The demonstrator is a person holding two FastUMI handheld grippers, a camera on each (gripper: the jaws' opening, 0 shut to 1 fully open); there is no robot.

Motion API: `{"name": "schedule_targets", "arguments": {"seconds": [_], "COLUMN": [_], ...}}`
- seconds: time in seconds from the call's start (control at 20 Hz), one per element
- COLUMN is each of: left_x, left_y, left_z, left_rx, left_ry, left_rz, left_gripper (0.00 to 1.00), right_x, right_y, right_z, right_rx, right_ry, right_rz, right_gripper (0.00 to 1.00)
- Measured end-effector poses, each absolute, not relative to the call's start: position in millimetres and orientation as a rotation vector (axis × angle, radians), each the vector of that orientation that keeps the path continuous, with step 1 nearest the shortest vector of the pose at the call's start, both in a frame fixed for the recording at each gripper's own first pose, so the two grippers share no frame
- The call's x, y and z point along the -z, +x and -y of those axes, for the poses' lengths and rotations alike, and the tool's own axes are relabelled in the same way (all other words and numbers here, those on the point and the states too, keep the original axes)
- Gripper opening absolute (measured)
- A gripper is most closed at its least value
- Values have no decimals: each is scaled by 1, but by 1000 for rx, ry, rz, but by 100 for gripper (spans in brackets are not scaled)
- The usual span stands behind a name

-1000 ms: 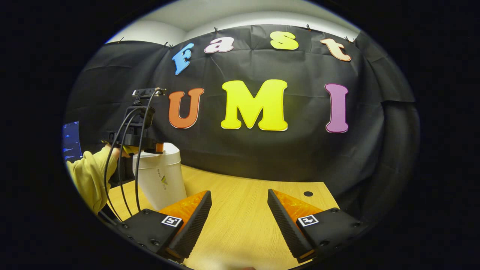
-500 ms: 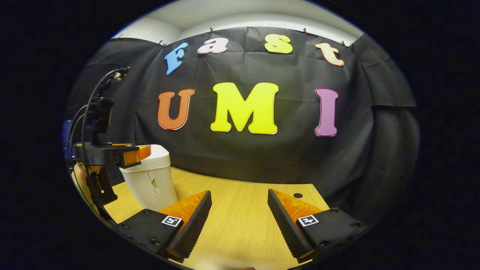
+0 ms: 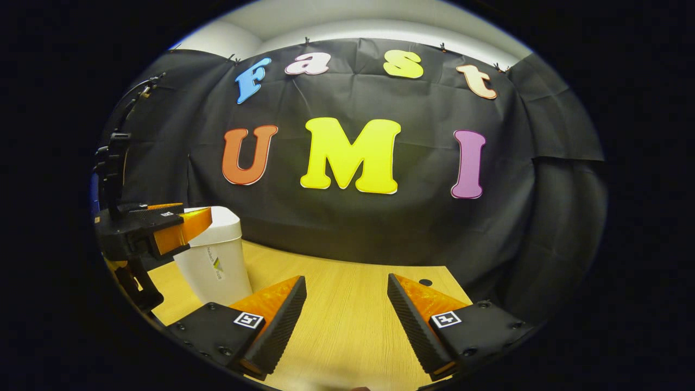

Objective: Press the lid of the desktop garbage bin to open it, pick up the crumpled paper on the desktop and throw it into the bin, then pick up the pop can on the desktop and drop it into the bin, and finally close the garbage bin lid.

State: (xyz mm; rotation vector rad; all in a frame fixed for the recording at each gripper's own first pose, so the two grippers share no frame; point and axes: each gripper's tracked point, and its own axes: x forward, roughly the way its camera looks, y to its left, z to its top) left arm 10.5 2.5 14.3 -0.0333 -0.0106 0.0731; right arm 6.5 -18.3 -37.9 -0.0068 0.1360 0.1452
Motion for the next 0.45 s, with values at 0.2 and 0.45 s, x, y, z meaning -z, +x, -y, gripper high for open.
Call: {"name": "schedule_targets", "arguments": {"seconds": [0.2,0.45], "left_x": [-11,-6], "left_y": [6,5], "left_z": [-1,2], "left_rx": [-61,-53], "left_ry": [-28,-24], "left_rz": [24,28], "left_gripper": [97,98], "right_x": [40,40], "right_y": [7,7], "right_z": [14,14], "right_rx": [-149,-152], "right_ry": [-14,-8], "right_rz": [-136,-138], "right_gripper": [96,96]}}
